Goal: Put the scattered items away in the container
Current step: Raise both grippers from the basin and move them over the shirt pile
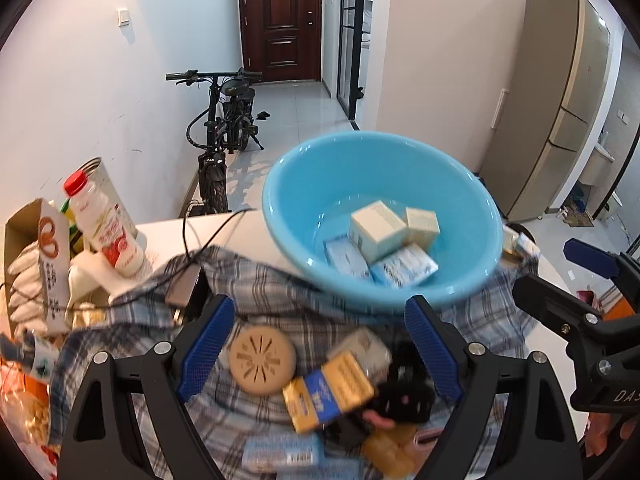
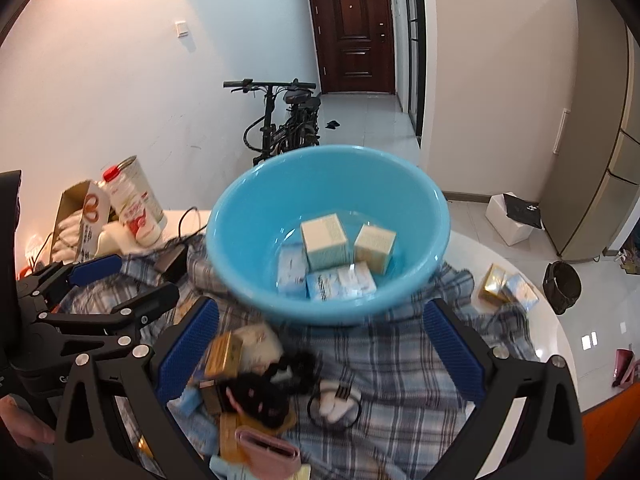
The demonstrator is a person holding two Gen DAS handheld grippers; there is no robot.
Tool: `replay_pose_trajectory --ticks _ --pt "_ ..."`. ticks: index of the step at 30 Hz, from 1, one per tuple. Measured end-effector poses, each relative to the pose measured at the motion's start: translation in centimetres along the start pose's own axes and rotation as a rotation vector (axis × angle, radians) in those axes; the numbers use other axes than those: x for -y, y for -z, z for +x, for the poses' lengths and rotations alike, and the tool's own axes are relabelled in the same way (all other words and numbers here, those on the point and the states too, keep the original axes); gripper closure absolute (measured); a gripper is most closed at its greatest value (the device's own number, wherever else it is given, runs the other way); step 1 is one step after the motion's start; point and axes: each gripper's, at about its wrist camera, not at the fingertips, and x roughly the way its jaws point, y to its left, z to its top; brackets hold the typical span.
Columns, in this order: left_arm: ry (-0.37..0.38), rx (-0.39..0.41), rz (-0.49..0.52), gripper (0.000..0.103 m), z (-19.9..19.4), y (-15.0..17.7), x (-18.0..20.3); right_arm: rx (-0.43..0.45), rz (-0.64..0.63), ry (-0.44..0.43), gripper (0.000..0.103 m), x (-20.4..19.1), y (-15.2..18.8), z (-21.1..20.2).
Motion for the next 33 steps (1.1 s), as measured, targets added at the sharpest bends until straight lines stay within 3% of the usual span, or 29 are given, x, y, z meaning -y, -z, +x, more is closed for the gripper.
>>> replay_pose_trajectory --ticks 12,23,33 --pt "0.000 -0.029 0.003 0.014 -2.4 7.1 -0.2 -0.048 0.008 -0.023 0.001 -0.3 7.0 -1.8" --pt "-0.031 -0.100 0.058 0.014 -1.2 12.2 0.2 -0.077 0.031 -0.055 0.001 -0.1 12.6 -1.6" --pt "0.009 -0.163 0.025 0.014 -0.6 17.7 0.2 -0.106 0.031 -0.093 0.001 -0.3 16.4 -2.2"
